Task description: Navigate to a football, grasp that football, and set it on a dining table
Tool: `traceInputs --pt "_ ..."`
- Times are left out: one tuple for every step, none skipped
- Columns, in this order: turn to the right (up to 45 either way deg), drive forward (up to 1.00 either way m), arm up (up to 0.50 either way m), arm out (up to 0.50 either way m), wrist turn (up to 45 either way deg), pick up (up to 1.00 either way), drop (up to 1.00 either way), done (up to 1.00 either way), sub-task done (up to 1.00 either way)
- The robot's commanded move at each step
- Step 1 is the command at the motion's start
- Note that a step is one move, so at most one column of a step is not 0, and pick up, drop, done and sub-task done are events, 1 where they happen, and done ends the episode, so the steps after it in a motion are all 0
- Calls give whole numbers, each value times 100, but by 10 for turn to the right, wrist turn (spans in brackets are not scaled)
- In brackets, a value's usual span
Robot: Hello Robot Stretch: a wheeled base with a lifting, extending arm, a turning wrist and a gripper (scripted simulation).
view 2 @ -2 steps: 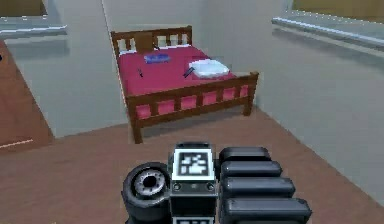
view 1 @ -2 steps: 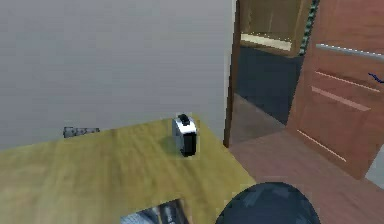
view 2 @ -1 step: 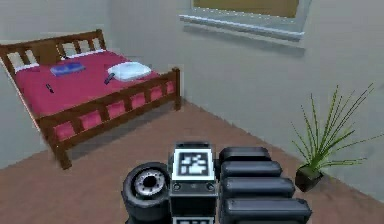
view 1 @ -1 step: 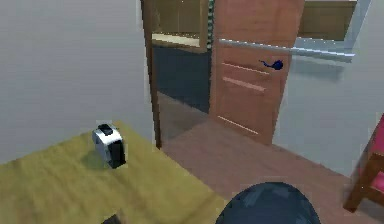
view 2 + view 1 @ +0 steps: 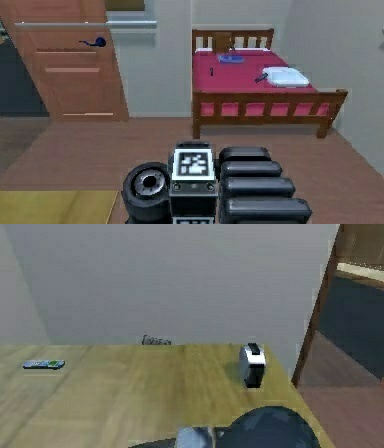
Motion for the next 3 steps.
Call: traceInputs --pt "-450 0 0 0 0 0 0 0 0" --pt "-180 0 0 0 0 0 0 0 0" --pt "450 0 0 0 0 0 0 0 0"
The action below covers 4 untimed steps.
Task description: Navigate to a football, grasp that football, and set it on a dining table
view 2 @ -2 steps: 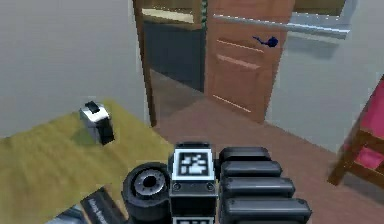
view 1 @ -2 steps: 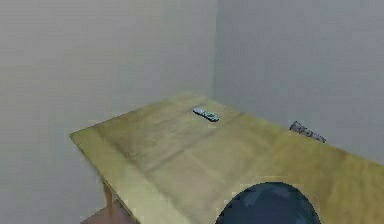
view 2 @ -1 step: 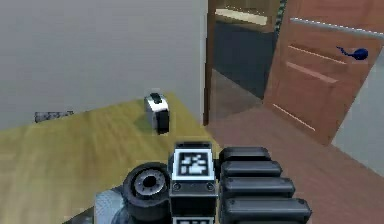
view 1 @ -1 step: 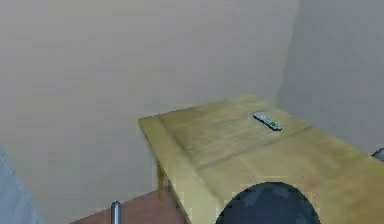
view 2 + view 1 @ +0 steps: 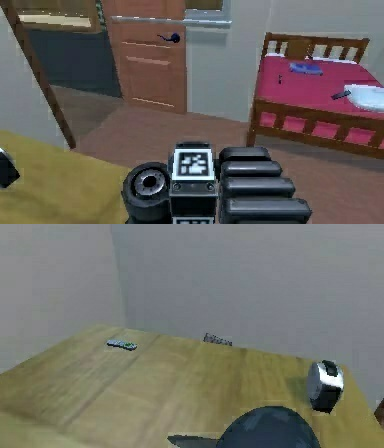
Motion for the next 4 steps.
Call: traceInputs --pt "450 0 0 0 0 0 0 0 0" --pt "120 0 0 0 0 0 0 0 0" --pt "-450 0 0 0 0 0 0 0 0" --pt "-450 0 0 0 0 0 0 0 0"
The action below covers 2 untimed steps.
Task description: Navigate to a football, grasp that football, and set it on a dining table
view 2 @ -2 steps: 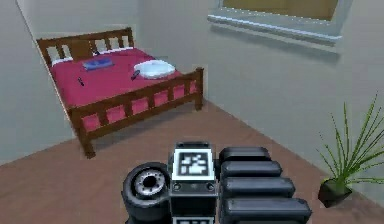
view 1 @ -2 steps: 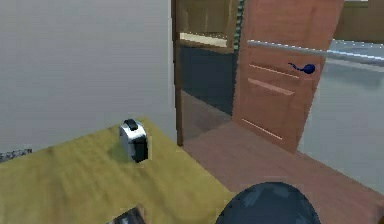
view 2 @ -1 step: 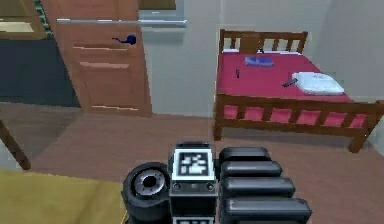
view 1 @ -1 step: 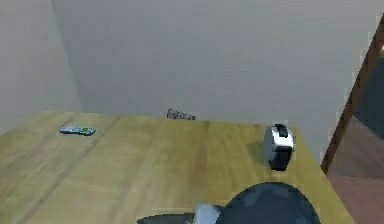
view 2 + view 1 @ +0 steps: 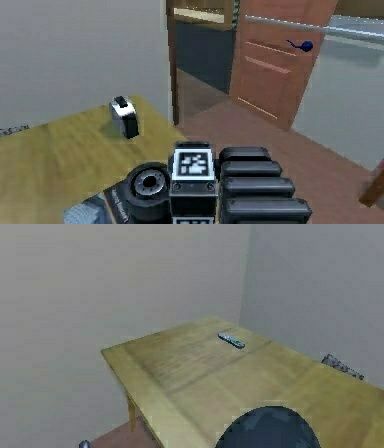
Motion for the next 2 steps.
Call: traceInputs --pt "-60 0 0 0 0 0 0 0 0" --pt "450 0 0 0 0 0 0 0 0"
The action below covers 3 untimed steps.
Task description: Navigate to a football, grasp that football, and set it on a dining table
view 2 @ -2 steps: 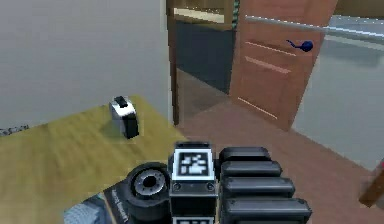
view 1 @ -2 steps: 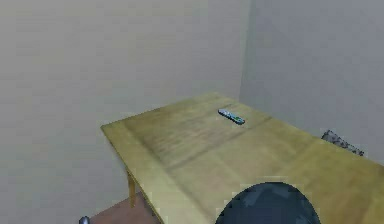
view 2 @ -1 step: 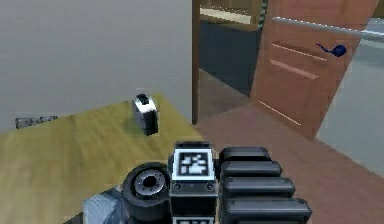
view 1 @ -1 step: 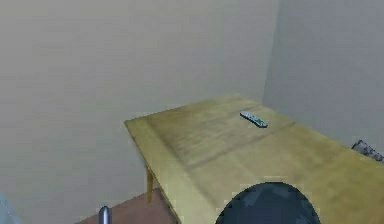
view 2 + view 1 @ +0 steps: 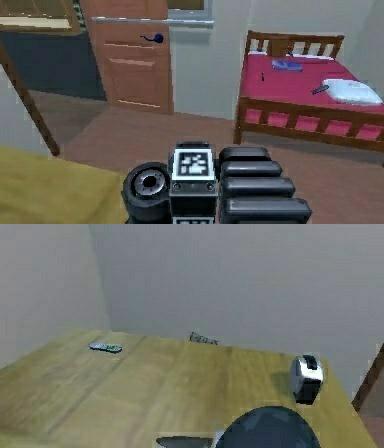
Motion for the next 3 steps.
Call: traceInputs --pt "450 0 0 0 0 0 0 0 0" --pt "120 0 0 0 0 0 0 0 0" --pt "-450 0 0 0 0 0 0 0 0"
